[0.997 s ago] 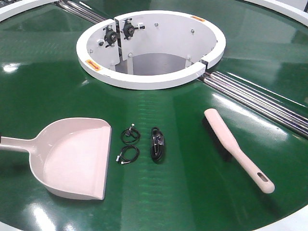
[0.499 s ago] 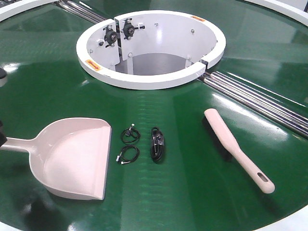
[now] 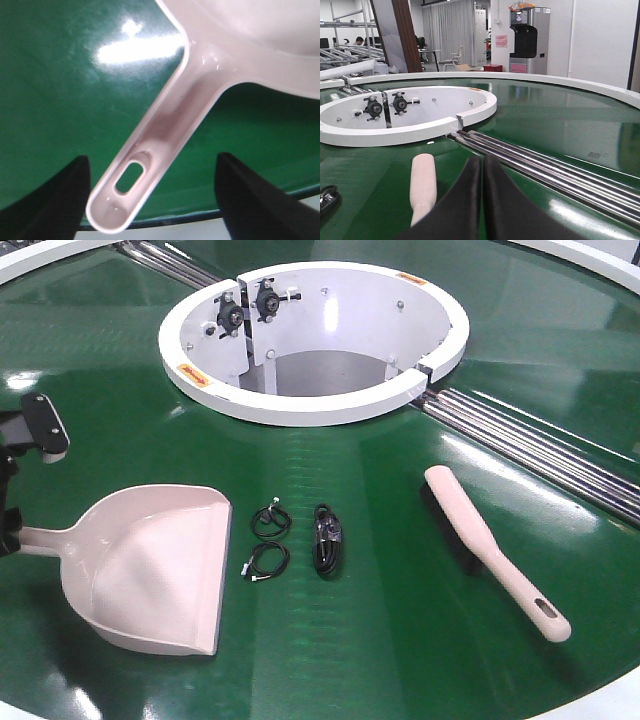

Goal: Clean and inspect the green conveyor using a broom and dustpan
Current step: 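Close the left gripper on the dustpan handle near the scoop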

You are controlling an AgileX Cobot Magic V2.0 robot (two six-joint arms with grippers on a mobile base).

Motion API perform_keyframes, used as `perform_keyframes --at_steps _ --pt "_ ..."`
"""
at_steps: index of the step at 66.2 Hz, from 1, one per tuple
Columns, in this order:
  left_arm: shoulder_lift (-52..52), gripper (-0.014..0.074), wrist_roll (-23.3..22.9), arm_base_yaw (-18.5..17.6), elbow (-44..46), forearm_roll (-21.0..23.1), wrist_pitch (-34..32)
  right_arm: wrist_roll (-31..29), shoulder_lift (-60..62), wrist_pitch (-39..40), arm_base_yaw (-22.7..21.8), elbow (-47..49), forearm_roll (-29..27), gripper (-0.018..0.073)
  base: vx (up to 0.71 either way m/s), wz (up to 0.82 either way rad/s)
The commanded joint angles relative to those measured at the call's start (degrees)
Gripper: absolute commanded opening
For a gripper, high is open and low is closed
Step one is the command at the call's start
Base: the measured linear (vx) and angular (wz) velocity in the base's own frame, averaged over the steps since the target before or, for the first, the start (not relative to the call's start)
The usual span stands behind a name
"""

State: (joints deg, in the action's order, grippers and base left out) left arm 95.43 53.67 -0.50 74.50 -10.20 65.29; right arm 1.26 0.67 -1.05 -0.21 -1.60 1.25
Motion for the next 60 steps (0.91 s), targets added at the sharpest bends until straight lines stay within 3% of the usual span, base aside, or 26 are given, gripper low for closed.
perform_keyframes --at_steps 1,28,39,60 --pt "-1.6 0.0559 0.8 -0.3 1.9 -1.0 -1.6 -0.7 0.6 4.2 -0.3 -0.2 0.7 -0.0008 0.0 0.0" --pt "-1.6 0.0533 20.7 -0.3 1.9 3.4 -3.8 -0.7 0.6 4.2 -0.3 -0.2 0.7 -0.0008 0.0 0.0" --pt "-0.5 0.0533 23.0 -0.3 1.9 5.6 -4.0 -0.7 0.6 4.1 -0.3 -0.2 0.7 -0.0008 0.0 0.0" --pt "3.0 0.0533 23.1 -0.3 1.9 2.6 -3.4 -0.7 0.6 4.1 -0.3 -0.2 0.7 -0.0008 0.0 0.0"
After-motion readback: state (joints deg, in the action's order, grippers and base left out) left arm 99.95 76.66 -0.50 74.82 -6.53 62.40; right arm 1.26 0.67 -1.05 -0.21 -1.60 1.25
